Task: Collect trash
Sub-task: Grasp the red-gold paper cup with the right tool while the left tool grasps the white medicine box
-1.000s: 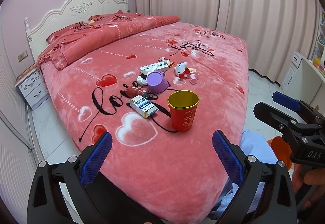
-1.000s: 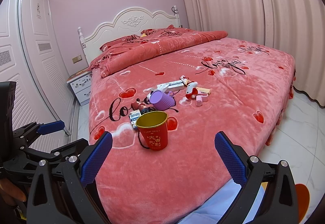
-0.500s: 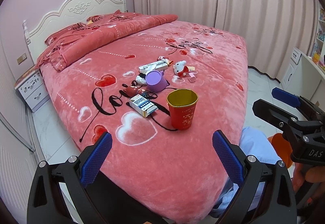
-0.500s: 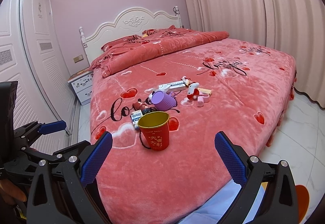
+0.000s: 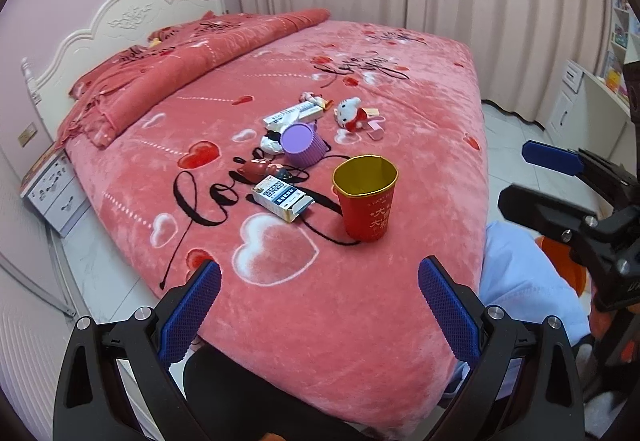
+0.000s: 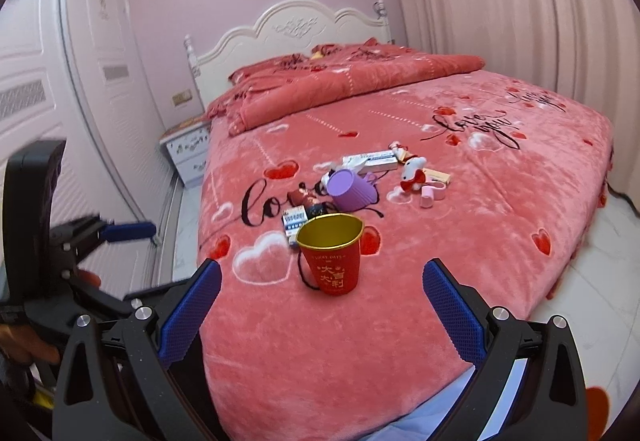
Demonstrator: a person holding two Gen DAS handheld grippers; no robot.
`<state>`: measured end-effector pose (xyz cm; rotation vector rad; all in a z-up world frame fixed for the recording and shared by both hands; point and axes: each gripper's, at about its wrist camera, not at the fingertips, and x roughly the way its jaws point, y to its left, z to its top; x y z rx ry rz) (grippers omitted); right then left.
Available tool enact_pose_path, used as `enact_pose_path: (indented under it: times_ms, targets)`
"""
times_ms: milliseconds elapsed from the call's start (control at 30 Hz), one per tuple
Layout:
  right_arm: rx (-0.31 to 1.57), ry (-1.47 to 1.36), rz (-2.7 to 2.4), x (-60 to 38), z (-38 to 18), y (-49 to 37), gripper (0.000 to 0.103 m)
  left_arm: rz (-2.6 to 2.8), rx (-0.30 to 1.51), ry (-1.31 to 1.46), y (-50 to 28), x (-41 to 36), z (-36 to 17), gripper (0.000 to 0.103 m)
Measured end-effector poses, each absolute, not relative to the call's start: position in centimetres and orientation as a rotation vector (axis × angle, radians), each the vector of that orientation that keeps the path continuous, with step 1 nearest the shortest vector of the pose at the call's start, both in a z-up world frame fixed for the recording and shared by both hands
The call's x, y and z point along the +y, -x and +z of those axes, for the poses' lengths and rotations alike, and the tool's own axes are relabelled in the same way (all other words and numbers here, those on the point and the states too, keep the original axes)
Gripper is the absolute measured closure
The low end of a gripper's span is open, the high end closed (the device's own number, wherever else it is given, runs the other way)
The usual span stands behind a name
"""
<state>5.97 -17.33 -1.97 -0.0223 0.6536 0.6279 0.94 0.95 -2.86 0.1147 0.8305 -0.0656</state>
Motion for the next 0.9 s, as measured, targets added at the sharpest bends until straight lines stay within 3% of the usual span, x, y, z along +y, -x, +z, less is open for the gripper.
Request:
enact_pose_path:
  times_ms: [300, 900]
  targets:
    - [0.74, 0.042, 0.729, -15.7, -4.4, -9.5, 0.005, -0.146, 0.905, -0.169, -4.6, 1.9, -4.4, 0.006]
    - [0.824, 0.092, 0.772, -12.1, -8.9, -16.1, 0.005, -0.188, 1.037, -0.019, -11.9, 6.2, -8.7, 0.006]
